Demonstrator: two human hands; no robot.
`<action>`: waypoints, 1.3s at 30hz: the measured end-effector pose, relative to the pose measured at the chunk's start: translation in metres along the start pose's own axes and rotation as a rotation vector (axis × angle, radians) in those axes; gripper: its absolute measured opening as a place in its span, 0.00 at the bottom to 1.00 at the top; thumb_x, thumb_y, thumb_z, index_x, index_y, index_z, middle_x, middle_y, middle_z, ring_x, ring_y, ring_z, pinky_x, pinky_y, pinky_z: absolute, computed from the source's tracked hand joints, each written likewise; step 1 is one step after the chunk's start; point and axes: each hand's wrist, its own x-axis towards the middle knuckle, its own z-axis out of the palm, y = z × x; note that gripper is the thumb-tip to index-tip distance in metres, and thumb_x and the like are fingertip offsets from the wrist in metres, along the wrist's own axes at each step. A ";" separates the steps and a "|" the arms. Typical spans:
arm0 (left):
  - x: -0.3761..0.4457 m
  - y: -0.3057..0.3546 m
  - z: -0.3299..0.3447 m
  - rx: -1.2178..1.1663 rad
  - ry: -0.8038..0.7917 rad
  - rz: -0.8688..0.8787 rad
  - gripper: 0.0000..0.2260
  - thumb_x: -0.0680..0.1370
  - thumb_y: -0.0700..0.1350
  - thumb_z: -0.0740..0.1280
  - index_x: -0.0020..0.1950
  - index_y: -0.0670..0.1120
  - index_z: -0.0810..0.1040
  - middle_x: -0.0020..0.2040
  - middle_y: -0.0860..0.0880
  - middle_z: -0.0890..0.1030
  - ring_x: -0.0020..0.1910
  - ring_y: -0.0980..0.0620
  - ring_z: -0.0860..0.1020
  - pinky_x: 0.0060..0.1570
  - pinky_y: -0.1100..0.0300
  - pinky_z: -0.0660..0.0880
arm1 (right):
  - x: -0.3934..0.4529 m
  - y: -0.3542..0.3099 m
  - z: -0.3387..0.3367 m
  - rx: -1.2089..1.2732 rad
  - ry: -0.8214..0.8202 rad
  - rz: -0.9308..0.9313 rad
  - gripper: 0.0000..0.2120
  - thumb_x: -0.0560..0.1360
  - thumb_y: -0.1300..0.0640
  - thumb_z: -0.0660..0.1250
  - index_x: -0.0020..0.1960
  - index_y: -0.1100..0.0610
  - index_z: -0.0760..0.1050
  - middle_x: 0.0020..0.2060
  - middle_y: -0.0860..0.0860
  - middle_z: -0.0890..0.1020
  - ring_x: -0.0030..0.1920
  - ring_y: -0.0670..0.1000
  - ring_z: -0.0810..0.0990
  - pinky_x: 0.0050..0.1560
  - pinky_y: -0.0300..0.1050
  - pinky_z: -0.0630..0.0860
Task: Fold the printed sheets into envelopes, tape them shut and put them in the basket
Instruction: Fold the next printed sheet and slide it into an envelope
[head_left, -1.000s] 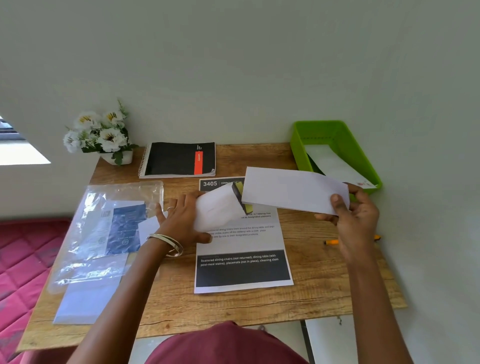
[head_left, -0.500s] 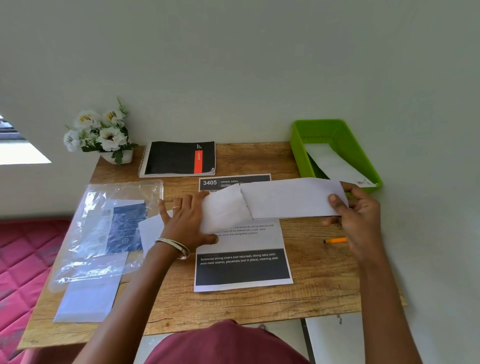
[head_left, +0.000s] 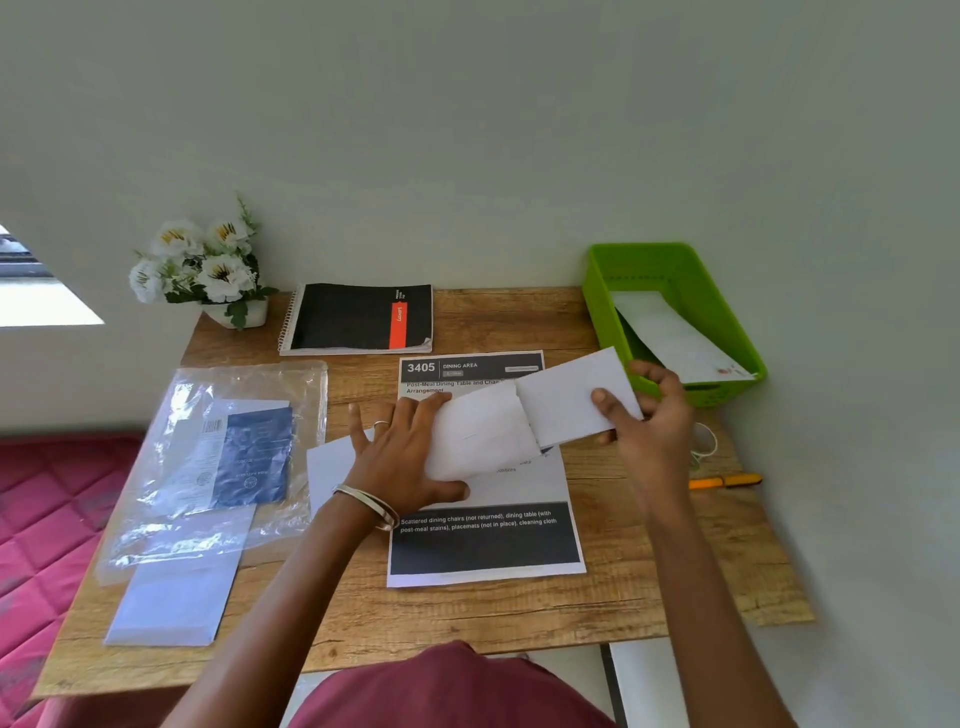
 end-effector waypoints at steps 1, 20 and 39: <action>0.000 0.001 0.000 -0.004 -0.009 -0.003 0.46 0.60 0.70 0.62 0.72 0.55 0.51 0.68 0.49 0.62 0.71 0.43 0.59 0.68 0.33 0.38 | -0.006 0.002 0.008 -0.008 -0.003 -0.010 0.19 0.71 0.60 0.74 0.58 0.53 0.71 0.45 0.50 0.83 0.38 0.44 0.83 0.29 0.41 0.78; -0.003 0.004 0.005 -0.028 0.010 0.023 0.46 0.59 0.73 0.56 0.73 0.56 0.51 0.64 0.50 0.64 0.67 0.45 0.61 0.69 0.35 0.42 | -0.033 0.016 0.037 -0.447 -0.438 0.045 0.18 0.66 0.32 0.62 0.49 0.40 0.79 0.71 0.43 0.59 0.70 0.45 0.51 0.71 0.62 0.52; 0.000 0.014 0.006 -0.238 -0.038 -0.051 0.40 0.66 0.74 0.53 0.73 0.56 0.55 0.65 0.49 0.69 0.63 0.47 0.67 0.61 0.48 0.57 | -0.022 0.037 0.037 0.062 -0.208 0.249 0.23 0.67 0.63 0.76 0.57 0.48 0.74 0.50 0.55 0.83 0.49 0.55 0.83 0.46 0.55 0.82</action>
